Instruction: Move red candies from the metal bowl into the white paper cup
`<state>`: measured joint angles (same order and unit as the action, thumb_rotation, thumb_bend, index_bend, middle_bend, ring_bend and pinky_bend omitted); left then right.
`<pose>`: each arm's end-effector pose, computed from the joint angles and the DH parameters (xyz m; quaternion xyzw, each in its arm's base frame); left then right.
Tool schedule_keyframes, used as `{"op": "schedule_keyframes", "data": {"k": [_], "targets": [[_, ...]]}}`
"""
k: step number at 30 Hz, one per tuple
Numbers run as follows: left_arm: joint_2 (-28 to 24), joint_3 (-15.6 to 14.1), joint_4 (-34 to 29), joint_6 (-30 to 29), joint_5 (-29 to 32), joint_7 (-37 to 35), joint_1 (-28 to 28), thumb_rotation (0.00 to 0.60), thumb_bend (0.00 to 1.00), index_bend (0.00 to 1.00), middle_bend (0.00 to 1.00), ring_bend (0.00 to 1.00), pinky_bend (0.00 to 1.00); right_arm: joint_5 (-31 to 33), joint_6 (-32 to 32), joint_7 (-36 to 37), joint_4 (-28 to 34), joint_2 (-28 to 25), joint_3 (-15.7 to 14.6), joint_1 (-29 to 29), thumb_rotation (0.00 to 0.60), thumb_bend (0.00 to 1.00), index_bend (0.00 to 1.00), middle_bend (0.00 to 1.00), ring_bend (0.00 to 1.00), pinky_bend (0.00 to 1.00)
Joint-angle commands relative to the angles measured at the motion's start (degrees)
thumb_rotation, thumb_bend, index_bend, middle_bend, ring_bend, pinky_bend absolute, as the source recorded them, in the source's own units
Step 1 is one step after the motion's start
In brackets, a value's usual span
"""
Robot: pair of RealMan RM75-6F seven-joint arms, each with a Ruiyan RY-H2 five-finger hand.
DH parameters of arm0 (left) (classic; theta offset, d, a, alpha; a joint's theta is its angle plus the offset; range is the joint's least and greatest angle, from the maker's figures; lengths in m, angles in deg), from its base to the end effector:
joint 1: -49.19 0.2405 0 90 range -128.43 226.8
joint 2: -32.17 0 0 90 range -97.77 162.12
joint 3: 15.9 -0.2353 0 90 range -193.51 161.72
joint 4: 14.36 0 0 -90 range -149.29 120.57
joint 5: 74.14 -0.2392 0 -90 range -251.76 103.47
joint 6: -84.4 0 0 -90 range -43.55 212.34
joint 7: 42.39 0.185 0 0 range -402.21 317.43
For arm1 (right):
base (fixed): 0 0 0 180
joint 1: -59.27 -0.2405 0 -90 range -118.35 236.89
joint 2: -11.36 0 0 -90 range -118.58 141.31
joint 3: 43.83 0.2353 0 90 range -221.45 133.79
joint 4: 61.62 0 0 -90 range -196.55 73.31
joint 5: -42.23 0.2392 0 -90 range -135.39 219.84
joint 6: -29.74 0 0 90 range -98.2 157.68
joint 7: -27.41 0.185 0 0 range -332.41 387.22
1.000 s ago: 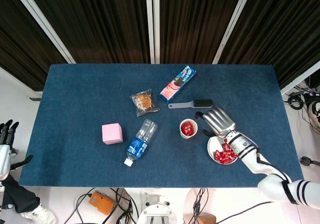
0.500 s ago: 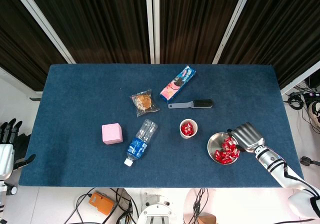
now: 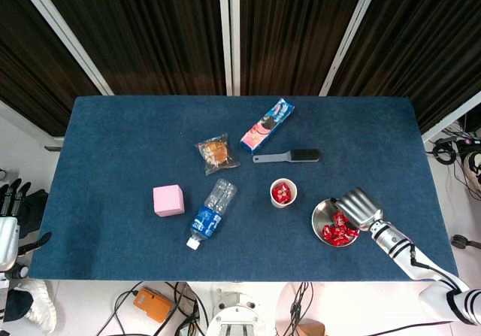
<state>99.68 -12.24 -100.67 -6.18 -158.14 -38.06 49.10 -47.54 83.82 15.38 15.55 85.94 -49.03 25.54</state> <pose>-0.3345 0.1992 0.1374 -0.5659 -0.3504 -0.3515 0.6583 -0.2629 -0.3180 -0.0147 0.8590 -0.2323 0.2087 0.4057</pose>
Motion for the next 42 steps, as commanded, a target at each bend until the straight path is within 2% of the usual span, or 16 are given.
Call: {"op": "schedule_keyframes", "data": {"k": [1, 12, 25, 30, 33, 36, 42], "targets": [[0.04, -0.01, 0.08, 0.03, 0.07, -0.12, 0.03, 0.600, 0.01, 0.00, 0.00, 0.00, 0.00, -0.29, -0.26, 0.30, -0.60, 0.62, 0.32, -0.35, 0.600, 0.34, 0.50, 0.93, 1.00, 1.00], [0.19, -0.01, 0.67, 0.14, 0.26, -0.54, 0.11, 0.600, 0.01, 0.00, 0.00, 0.00, 0.00, -1.26, -1.37, 1.14, -0.99, 2.32, 0.62, -1.38, 0.600, 0.34, 0.51, 0.93, 1.00, 1.00], [0.54, -0.14, 1.31, 0.09, 0.30, -1.09, 0.34, 0.600, 0.01, 0.00, 0.00, 0.00, 0.00, -3.86, -1.00, -1.05, 1.58, 0.75, -0.33, -1.89, 0.600, 0.34, 0.51, 0.93, 1.00, 1.00], [0.58, -0.18, 1.54, -0.15, 0.30, -1.29, 0.54, 0.600, 0.01, 0.00, 0.00, 0.00, 0.00, -3.30, -2.24, -1.50, 1.26, 1.18, -0.65, -1.88, 0.600, 0.43, 0.54, 0.93, 1.00, 1.00], [0.54, -0.19, 1.64, -0.30, 0.31, -1.48, 0.68, 0.600, 0.01, 0.00, 0.00, 0.00, 0.00, -3.04, -2.08, -1.59, 1.15, 1.16, -0.61, -1.63, 0.600, 0.53, 0.61, 0.93, 1.00, 1.00], [0.60, -0.21, 1.73, -0.27, 0.25, -1.54, 0.67, 0.600, 0.01, 0.00, 0.00, 0.00, 0.00, -2.45, -2.02, -1.46, 1.28, 0.93, -0.42, -1.38, 0.600, 0.58, 0.66, 0.93, 1.00, 1.00], [0.69, -0.22, 1.79, -0.16, 0.20, -1.56, 0.63, 0.600, 0.01, 0.00, 0.00, 0.00, 0.00, -1.85, 0.44, 0.41, 3.63, -0.89, 1.20, -1.05, 0.600, 0.61, 0.68, 0.93, 1.00, 1.00]]}}
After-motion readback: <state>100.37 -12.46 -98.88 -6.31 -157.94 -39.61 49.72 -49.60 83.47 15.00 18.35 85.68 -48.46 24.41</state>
